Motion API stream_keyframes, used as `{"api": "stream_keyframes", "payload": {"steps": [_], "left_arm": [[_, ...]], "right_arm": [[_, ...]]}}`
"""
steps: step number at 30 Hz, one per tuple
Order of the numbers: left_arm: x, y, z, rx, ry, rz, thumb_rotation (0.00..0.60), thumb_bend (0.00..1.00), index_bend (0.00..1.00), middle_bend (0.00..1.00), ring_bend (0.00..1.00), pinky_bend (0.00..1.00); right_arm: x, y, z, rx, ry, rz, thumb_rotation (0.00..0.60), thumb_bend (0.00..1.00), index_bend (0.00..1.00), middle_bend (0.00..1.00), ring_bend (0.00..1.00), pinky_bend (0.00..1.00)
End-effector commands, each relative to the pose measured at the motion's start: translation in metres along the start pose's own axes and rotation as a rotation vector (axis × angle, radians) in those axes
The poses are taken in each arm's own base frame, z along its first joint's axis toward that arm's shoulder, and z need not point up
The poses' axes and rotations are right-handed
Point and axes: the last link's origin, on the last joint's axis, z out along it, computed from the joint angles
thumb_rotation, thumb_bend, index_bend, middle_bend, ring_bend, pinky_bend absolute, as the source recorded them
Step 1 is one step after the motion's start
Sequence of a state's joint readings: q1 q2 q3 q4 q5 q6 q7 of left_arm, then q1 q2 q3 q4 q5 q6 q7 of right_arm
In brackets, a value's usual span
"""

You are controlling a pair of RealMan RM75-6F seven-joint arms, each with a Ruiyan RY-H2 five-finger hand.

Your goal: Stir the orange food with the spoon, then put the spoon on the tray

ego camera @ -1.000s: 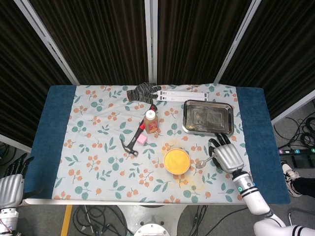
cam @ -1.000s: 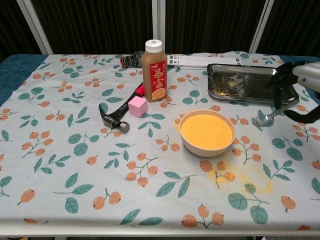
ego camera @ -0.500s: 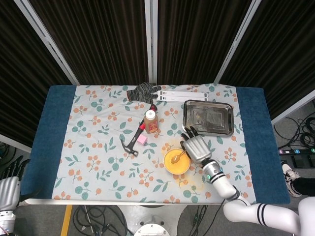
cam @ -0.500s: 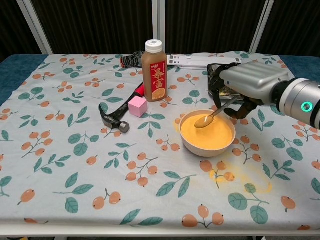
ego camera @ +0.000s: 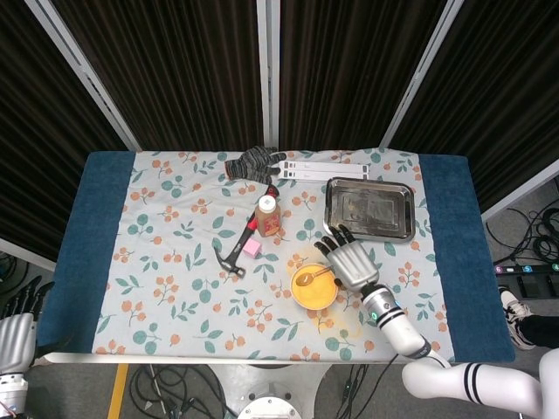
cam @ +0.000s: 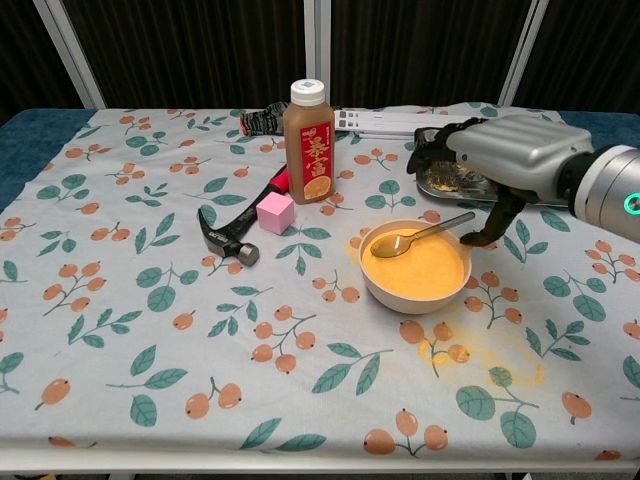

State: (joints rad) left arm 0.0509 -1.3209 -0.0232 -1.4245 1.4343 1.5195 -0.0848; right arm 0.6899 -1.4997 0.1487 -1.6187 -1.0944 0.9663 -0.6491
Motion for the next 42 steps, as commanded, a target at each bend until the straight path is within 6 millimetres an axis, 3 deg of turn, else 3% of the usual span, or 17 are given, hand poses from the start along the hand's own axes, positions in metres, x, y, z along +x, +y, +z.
{"api": "stream_keyframes", "payload": {"steps": [1,5,17,42], "left_arm": [[0.001,0.001,0.000,-0.001,0.001,0.001,0.600,0.06,0.19,0.14,0.11,0.15],[0.001,0.001,-0.001,0.002,-0.002,0.002,0.600,0.06,0.19,0.14,0.11,0.15],[0.001,0.000,-0.003,0.010,-0.007,0.001,0.600,0.06,0.19,0.14,0.11,0.15],[-0.004,-0.004,-0.004,0.024,-0.015,-0.011,0.600,0.06,0.19,0.14,0.11,0.15]], "right_arm": [[0.009,0.009,0.001,0.001,0.025,-0.023,0.600,0.19,0.33,0.33,0.17,0.27],[0.014,0.014,0.003,0.013,0.014,-0.064,0.600,0.21,0.39,0.49,0.39,0.54],[0.007,0.007,0.007,0.031,-0.028,-0.095,0.600,0.21,0.44,0.80,0.71,0.89],[-0.007,-0.007,0.021,0.032,-0.073,-0.115,0.600,0.28,0.51,0.83,0.74,0.93]]}}
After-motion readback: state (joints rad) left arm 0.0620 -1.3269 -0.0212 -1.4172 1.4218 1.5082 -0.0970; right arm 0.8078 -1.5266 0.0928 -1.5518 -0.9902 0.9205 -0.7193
